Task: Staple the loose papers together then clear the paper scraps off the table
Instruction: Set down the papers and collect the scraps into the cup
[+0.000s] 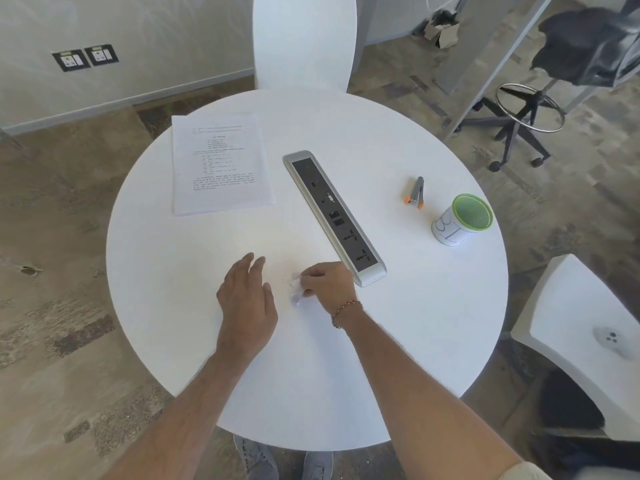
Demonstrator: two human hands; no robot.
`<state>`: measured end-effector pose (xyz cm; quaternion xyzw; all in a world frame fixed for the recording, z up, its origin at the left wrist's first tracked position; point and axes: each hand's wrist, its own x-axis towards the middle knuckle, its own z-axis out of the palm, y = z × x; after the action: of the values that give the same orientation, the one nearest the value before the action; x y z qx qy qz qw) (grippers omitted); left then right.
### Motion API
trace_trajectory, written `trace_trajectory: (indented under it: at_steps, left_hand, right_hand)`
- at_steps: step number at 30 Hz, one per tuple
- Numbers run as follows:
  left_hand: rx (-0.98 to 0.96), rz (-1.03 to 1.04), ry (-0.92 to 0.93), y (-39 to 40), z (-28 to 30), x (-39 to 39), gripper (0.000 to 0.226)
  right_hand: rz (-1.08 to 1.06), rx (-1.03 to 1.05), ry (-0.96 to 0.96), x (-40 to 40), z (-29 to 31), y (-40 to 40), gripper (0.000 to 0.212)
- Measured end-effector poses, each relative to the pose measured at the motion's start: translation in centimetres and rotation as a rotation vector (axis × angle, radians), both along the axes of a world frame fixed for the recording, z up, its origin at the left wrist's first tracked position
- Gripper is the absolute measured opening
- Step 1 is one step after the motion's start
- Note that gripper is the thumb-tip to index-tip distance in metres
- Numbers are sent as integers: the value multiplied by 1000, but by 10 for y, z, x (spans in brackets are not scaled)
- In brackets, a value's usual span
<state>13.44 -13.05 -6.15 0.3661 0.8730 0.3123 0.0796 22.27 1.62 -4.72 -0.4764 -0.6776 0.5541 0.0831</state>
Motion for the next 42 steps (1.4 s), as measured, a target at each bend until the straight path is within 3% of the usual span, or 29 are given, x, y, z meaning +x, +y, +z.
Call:
trace_trajectory:
  at_steps: [9,21,26,34,42]
  left_hand:
    - [-10,-55,50,26,1,14,46]
    - [-10,-171,109,71,2,46,48]
    - [-26,-169,102,77,3,51,49]
    - [-34,-142,130,75,7,42,47]
    - [-103,-149,157,76,9,33,45]
  right_hand:
    - [-190,-212,273,44,21,27,4]
    - [-457,-27,425,129,82,145,12]
    - [-543,123,322,153,97,202,1]
    - [-502,346,-56,159,97,247,7]
    - [-450,394,-144,155,92,259,13]
